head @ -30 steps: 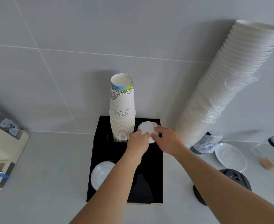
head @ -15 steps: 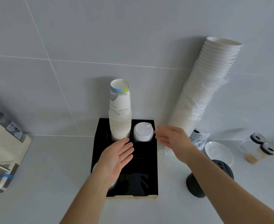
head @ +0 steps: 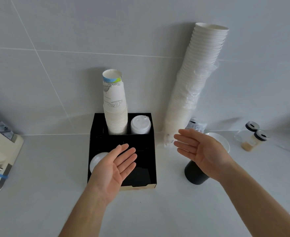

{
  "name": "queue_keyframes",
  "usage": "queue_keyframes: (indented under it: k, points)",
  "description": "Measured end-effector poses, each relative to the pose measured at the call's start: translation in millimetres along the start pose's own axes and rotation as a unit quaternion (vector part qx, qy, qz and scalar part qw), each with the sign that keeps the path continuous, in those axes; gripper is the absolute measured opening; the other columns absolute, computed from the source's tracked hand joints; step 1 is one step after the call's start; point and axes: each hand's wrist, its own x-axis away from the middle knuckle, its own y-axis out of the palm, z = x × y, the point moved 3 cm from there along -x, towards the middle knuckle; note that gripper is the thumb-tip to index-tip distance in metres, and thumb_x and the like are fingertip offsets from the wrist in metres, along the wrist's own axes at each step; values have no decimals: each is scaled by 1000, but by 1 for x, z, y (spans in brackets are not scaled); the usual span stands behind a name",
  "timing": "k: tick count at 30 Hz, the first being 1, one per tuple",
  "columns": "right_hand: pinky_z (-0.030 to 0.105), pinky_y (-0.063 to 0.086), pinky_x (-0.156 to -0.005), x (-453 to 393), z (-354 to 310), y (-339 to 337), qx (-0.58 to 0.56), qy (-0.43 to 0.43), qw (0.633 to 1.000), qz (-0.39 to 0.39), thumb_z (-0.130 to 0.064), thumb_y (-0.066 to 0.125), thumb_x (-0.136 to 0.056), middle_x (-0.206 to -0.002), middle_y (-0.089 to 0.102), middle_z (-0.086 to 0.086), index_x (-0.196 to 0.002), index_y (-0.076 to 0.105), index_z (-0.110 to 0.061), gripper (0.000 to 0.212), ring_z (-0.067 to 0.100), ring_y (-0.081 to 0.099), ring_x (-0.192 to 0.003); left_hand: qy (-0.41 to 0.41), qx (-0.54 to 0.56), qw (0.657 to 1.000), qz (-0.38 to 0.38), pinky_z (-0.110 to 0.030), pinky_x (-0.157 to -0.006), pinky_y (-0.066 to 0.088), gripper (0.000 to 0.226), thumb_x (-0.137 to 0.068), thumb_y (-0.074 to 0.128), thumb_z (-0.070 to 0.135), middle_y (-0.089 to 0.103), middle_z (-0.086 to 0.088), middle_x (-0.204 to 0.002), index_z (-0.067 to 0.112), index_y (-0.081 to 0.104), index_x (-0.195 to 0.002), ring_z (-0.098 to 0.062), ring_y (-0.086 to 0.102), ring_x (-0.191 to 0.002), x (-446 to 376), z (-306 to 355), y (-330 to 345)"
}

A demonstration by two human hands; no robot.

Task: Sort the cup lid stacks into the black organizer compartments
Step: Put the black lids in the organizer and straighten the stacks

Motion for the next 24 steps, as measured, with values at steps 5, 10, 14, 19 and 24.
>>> queue_keyframes:
  k: [5, 10, 14, 19, 24]
  points:
    - [43, 51, -98, 15, -4, -46, 7, -36, 999, 35, -19, 53, -98, -113, 77, 10, -109, 73, -8, 25, 27, 71, -109, -1, -26, 1000, 6, -39, -91, 51, 31, -98, 50, 25, 74, -13, -114, 9, 63, -121, -27, 69, -109, 3, -21, 15]
    - [43, 51, -100, 20, -11, -109, -18, -39, 996, 72, -21, 54, -98, -109, 78, 11, -104, 74, -6, 25, 29, 71, -109, -25, -32, 999, 19, -40, -93, 50, 29, -97, 51, 25, 74, -15, -113, 7, 65, -117, -28, 67, -110, 5, -65, 45]
    - [44, 50, -101, 21, -11, -151, -34, -20, 996, 78, -23, 55, -98, -112, 77, 13, -105, 73, -5, 26, 29, 70, -110, -42, -48, 998, 22, -39, -89, 52, 28, -97, 53, 23, 74, -15, -113, 7, 65, -116, -27, 68, -108, 2, -102, 73]
    - [44, 49, -103, 16, -2, -191, -18, 3, 997, 78, -25, 58, -97, -114, 76, 9, -108, 72, -7, 25, 26, 69, -111, -47, -93, 994, 29, -37, -88, 52, 27, -96, 56, 23, 73, -13, -113, 8, 66, -116, -25, 68, -108, -5, -137, 109]
    - [40, 50, -100, 2, 10, -209, 30, 26, 997, 73, -25, 63, -95, -121, 70, 9, -121, 67, -4, 34, 24, 65, -113, -42, -155, 986, 41, -38, -98, 47, 25, -94, 60, 25, 66, -8, -118, 13, 63, -117, -21, 63, -111, -21, -164, 132]
